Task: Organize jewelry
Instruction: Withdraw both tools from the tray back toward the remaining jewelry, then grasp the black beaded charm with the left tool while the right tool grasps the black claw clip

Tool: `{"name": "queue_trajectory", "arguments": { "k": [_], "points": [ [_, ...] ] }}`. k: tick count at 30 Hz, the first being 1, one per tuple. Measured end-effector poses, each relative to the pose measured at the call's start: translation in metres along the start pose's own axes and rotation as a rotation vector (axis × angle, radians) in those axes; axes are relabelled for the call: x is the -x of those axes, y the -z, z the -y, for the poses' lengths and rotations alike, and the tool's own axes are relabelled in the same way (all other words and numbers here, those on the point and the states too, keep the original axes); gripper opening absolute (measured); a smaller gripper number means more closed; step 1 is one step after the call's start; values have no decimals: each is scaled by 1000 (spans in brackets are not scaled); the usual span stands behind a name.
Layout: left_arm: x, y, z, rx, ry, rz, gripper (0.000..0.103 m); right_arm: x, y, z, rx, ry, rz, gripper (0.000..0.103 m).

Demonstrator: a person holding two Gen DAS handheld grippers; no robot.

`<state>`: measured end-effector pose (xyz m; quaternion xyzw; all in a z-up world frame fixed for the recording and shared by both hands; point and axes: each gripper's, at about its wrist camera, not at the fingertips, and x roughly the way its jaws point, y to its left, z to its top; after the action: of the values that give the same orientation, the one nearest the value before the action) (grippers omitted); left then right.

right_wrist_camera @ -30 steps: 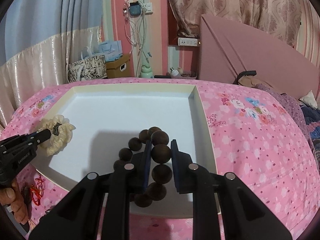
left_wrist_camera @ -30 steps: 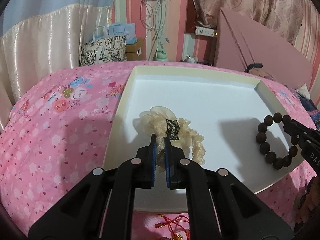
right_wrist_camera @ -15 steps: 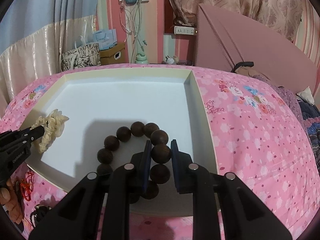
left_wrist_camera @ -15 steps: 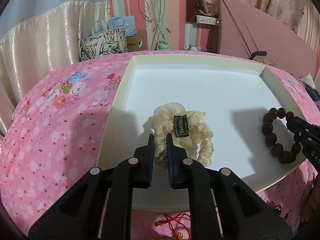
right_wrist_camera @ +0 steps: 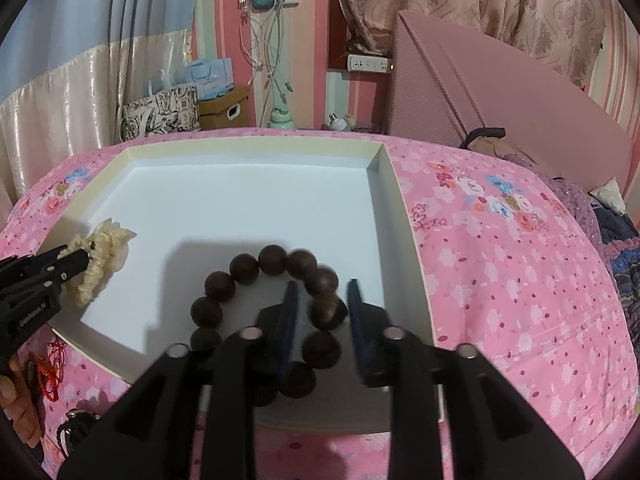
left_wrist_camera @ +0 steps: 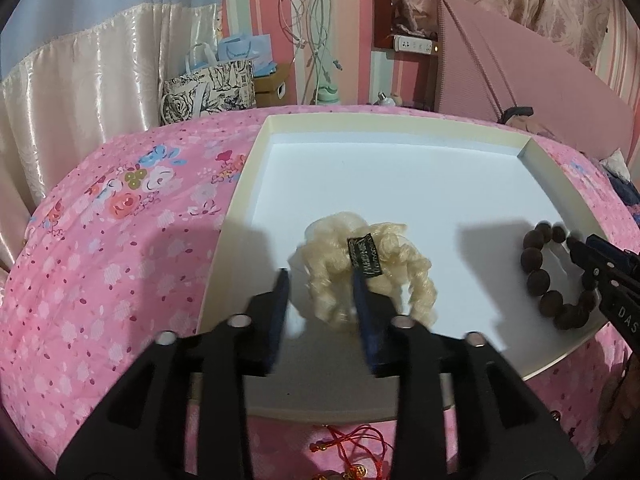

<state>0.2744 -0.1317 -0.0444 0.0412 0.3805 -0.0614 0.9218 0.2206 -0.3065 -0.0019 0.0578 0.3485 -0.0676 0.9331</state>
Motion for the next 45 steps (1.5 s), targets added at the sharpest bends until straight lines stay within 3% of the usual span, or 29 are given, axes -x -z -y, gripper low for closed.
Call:
{"name": "queue_trajectory", "arguments": {
  "k": [5,8,13,18,20,25,31,36,40,45],
  "points": [
    [21,-4,-11,44,61,71,43,17,-6,7,-42,-35,54,46],
    [48,-16,-21,73,84,135,43,52,-21,14,-66,-45,148,46],
    [104,-32,-39,67,21,251,48,105,-30,27,-77,-43,240,46],
    [147,-16,-76,45,-35,298,57,140,-6,54,-32,17,253,46],
    [157,2,-93,38,-60,290,62,146,16,69,-23,35,233,46],
    [163,59,-120,51,-56,220,62,152,69,82,-6,53,178,46],
    [164,107,-90,2,19,174,62,158,97,84,-56,22,160,46],
    [156,122,-50,-70,57,142,62,153,104,82,-54,7,140,46],
    [137,125,-27,-122,39,95,61,152,110,86,-61,7,125,46],
    [108,122,-24,-92,48,-18,49,151,113,96,-77,2,110,46]
  ]
}}
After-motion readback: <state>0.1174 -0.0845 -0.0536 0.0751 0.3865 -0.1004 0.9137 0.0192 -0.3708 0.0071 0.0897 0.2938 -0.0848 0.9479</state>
